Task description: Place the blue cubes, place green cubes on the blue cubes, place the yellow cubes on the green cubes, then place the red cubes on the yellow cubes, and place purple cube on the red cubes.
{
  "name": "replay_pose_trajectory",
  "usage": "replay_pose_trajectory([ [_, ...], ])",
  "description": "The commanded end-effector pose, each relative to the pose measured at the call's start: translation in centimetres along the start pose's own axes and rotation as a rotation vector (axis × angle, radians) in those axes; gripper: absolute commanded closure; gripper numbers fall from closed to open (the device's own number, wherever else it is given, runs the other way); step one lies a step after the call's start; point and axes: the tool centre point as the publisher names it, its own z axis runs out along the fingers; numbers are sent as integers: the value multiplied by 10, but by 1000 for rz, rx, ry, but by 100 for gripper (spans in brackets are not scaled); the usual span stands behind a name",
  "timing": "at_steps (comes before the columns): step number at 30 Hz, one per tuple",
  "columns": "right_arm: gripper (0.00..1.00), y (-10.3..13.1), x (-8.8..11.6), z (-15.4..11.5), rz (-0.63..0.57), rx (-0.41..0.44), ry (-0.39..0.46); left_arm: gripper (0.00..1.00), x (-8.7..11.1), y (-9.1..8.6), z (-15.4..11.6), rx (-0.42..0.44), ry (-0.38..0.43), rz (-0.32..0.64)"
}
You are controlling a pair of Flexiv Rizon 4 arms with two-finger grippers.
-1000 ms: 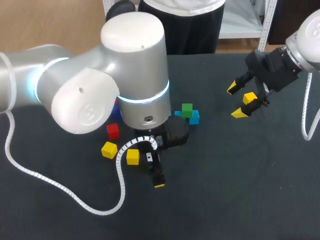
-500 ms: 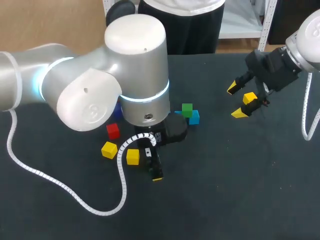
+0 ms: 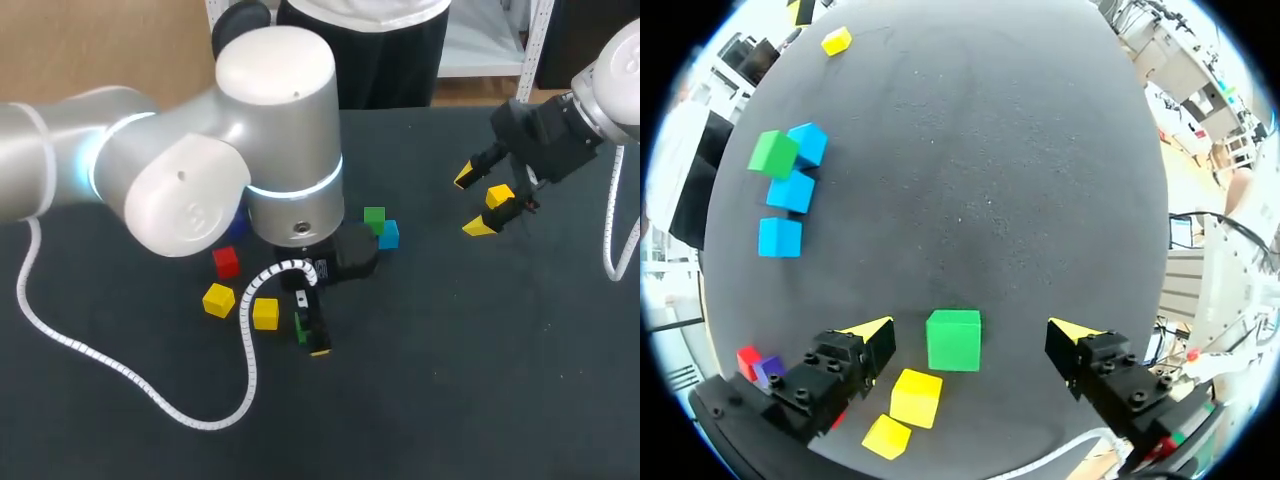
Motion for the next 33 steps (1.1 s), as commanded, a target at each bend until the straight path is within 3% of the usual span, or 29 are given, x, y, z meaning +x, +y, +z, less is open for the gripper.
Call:
replay_pose_trajectory([
  [1, 0, 0, 0, 0, -1, 0, -2, 0, -3, 3, 1, 15, 13, 1],
  [33, 0, 0, 0, 0, -1, 0, -2, 0, 3, 6, 7, 32, 45, 3],
])
